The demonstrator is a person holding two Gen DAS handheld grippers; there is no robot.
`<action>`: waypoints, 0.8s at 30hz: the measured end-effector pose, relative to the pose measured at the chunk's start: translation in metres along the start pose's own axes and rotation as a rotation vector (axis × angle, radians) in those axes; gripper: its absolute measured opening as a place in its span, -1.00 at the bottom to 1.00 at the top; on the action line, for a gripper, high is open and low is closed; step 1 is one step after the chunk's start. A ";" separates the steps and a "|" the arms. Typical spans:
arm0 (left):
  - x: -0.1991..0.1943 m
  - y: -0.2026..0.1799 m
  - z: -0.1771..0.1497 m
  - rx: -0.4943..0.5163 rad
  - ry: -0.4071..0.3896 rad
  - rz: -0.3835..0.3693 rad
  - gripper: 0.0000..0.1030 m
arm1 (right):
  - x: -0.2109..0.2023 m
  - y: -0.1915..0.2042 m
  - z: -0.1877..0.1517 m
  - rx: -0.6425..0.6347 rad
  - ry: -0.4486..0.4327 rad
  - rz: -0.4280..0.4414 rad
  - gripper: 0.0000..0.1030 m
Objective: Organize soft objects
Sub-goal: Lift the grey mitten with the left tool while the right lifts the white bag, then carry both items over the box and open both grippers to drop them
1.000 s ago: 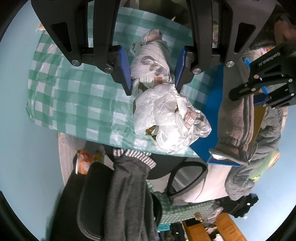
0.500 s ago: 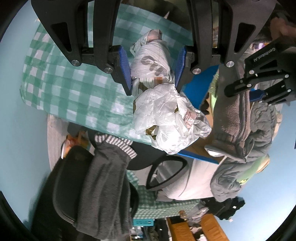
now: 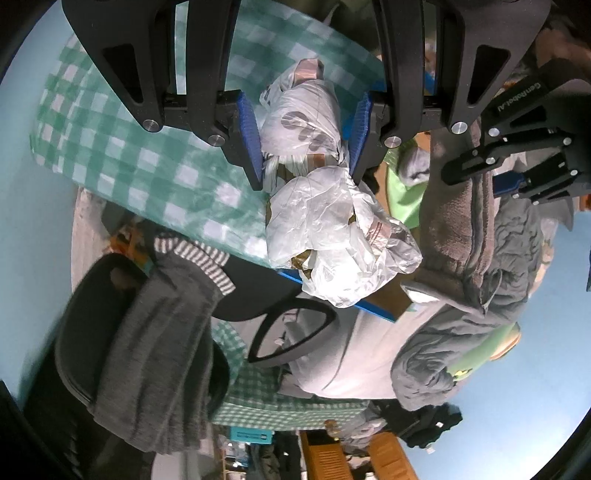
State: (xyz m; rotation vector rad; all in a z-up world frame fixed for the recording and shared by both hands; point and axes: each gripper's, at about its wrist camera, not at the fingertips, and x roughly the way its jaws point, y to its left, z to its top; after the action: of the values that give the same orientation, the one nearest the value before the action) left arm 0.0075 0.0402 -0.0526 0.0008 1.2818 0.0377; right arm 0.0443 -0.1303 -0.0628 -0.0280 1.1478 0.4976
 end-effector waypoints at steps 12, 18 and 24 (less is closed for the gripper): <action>0.016 0.030 0.007 -0.036 0.014 0.031 -0.39 | 0.021 0.030 0.019 -0.029 0.023 0.014 -0.19; 0.026 0.039 0.010 -0.041 0.025 0.056 -0.39 | 0.035 0.043 0.030 -0.034 0.037 0.020 -0.19; 0.037 0.047 0.011 -0.055 0.042 0.073 -0.37 | 0.049 0.054 0.036 -0.038 0.055 0.031 -0.19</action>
State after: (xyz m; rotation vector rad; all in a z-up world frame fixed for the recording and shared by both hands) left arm 0.0278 0.0886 -0.0841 -0.0003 1.3217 0.1367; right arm 0.0702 -0.0549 -0.0782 -0.0567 1.1946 0.5490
